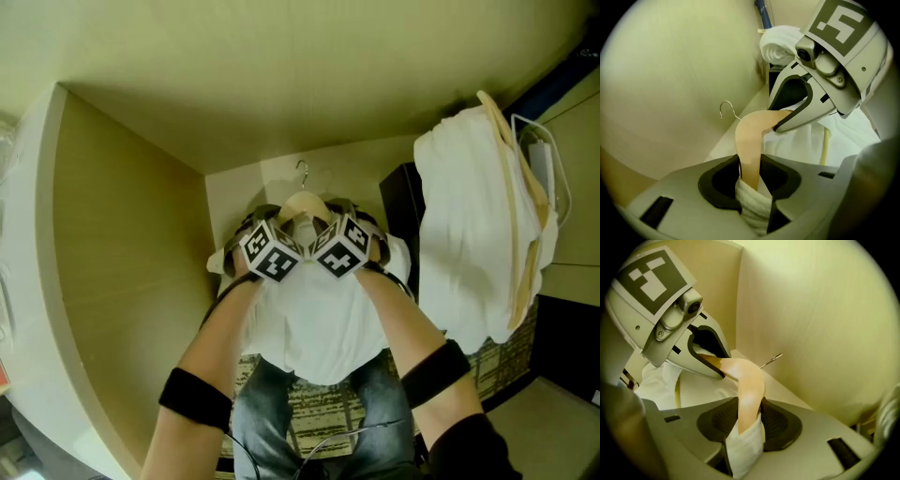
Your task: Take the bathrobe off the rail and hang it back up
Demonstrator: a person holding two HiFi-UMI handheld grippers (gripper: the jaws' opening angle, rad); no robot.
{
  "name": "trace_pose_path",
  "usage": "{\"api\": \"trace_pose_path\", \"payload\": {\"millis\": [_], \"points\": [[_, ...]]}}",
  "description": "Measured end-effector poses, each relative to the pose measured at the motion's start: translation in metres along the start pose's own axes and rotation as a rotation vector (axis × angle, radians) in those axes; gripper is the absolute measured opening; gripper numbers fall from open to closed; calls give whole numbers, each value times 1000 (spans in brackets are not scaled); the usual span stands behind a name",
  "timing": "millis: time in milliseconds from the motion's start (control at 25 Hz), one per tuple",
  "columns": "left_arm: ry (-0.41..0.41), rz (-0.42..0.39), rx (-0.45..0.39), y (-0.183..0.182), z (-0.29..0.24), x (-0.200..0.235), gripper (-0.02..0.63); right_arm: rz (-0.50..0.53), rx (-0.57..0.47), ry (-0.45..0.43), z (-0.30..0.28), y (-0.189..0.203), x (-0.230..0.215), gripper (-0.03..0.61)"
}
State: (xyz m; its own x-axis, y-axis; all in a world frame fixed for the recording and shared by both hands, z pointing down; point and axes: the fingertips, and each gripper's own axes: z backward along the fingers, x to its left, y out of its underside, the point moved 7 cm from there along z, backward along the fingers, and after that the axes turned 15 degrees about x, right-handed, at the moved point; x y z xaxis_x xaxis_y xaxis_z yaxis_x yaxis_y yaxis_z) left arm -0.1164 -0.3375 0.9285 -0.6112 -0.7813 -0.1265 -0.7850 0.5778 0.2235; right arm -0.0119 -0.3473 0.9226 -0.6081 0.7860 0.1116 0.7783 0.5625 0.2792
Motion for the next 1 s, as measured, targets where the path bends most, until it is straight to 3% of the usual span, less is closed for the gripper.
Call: {"api": "trace_pose_path", "payload": {"millis": [200,400,600,840,1000], "points": [[-224,31,-142,-10,76,4,133,45,-150,218,80,-22,0,160],[-399,21,-253,-12,167,-3,133,79,-268,356,171,-33,13,160],[-531,-11,-324,-26,255,-2,132,86,-356,438,256,-49,11,161],[-634,5,-393,-37,365,-7,132,91,-461,515,357,-66,17,160],[-723,-8,-446,-46,434,-4,132,130,-563,616,433,-83,15,158]]}}
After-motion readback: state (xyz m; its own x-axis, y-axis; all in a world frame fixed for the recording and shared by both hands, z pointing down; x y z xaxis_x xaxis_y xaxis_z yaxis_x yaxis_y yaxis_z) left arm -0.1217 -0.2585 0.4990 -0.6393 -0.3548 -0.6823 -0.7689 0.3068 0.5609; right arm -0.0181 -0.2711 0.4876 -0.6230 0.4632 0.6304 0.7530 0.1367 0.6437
